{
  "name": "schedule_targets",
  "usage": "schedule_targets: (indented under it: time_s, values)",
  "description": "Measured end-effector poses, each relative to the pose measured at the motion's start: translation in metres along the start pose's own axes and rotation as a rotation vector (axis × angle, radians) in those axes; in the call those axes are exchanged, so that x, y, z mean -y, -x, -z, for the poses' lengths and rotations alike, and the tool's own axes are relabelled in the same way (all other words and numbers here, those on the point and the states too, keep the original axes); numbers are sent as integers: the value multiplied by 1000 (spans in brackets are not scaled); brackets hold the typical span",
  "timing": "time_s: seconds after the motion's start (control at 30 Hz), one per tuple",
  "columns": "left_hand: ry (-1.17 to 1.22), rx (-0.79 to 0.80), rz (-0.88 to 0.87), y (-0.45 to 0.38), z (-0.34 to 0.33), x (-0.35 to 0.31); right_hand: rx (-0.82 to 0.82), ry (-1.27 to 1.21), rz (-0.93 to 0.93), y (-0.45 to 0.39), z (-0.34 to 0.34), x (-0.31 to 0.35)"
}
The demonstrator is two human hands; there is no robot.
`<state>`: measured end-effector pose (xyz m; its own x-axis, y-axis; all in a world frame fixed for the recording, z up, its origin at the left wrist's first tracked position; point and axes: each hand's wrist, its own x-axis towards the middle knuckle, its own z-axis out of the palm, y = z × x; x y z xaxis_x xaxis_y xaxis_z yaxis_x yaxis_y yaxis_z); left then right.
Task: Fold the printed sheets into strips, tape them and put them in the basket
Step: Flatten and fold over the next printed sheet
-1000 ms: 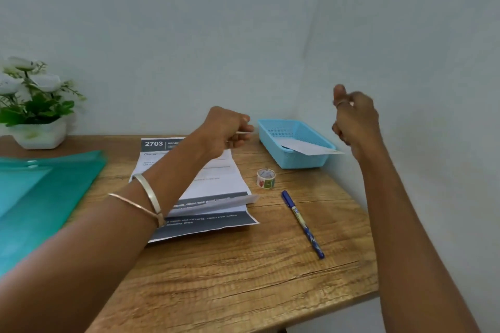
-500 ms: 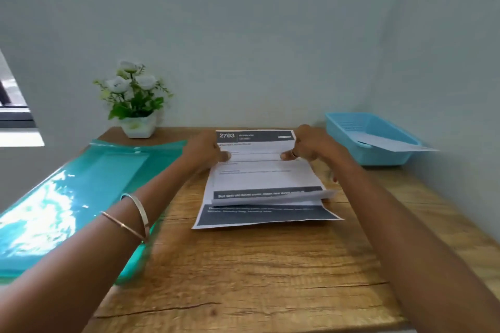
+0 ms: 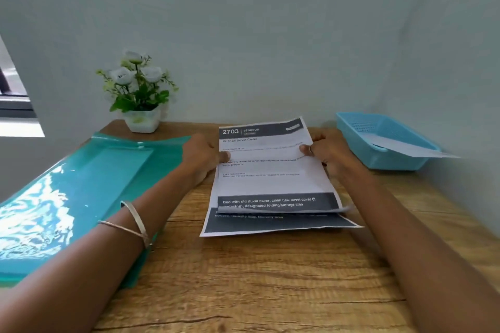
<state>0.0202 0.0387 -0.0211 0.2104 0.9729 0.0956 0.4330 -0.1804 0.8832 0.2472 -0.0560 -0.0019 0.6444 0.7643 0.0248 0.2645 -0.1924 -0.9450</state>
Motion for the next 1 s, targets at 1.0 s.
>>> schedule_targets:
  time_s: [1.0]
  values:
    - [575,172,233,-10,25,-1,81,-181,33,9,9,0]
